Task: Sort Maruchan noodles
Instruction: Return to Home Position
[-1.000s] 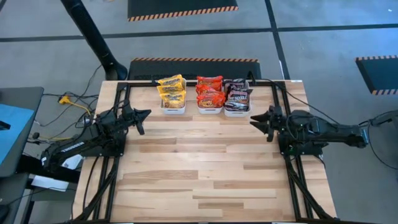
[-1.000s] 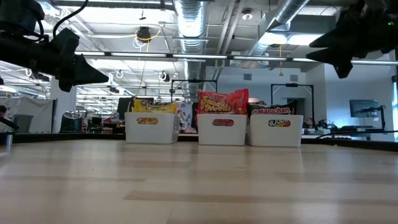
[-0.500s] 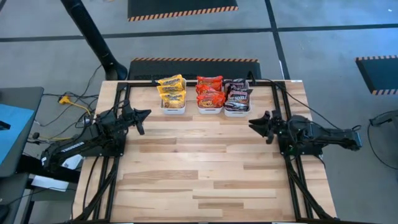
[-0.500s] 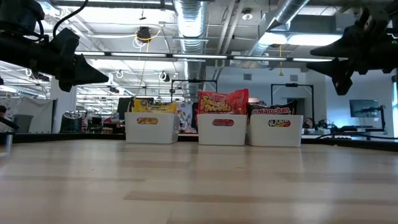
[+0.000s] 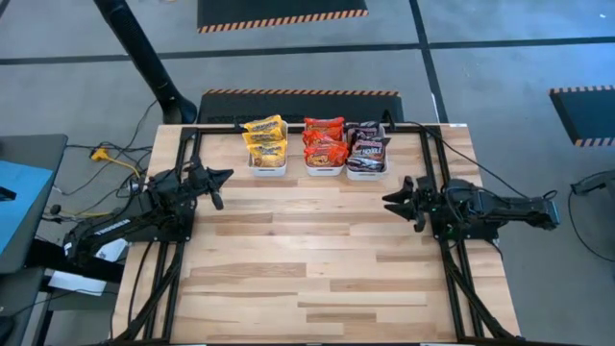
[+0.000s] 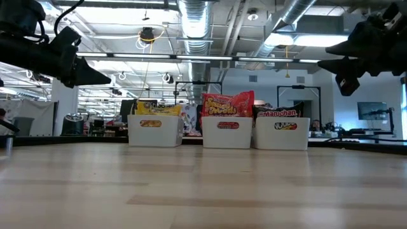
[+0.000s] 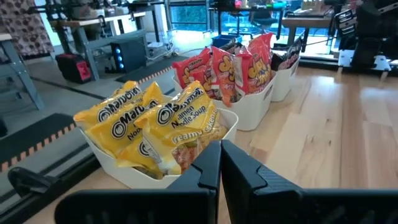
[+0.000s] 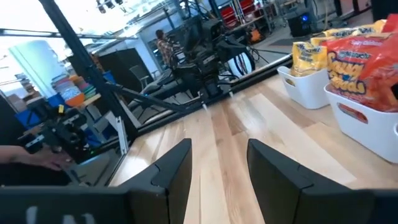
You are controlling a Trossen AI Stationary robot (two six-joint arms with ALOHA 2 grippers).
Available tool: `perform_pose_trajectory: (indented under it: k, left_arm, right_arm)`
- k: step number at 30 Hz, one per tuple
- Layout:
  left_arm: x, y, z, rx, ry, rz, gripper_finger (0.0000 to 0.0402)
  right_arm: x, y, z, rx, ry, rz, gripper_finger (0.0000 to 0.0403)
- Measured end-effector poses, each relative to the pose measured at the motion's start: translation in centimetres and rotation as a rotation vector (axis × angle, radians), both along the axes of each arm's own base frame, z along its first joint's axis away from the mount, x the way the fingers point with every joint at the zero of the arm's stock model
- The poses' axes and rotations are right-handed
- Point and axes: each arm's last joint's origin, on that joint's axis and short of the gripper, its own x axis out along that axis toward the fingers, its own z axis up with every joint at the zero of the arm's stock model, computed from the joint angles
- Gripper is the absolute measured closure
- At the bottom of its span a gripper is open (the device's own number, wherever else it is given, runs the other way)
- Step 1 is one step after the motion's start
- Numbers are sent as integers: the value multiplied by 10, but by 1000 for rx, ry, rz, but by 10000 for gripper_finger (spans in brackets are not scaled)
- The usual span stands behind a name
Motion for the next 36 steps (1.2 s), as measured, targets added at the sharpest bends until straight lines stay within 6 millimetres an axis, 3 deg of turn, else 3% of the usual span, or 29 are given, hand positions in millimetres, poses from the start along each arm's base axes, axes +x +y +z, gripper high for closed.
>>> perform_pose_trajectory:
  k: [36]
  left_arm:
    - [0, 0, 0, -10, -7, 2, 401]
  right_arm:
    - [0, 2, 0, -2, 5, 23, 223]
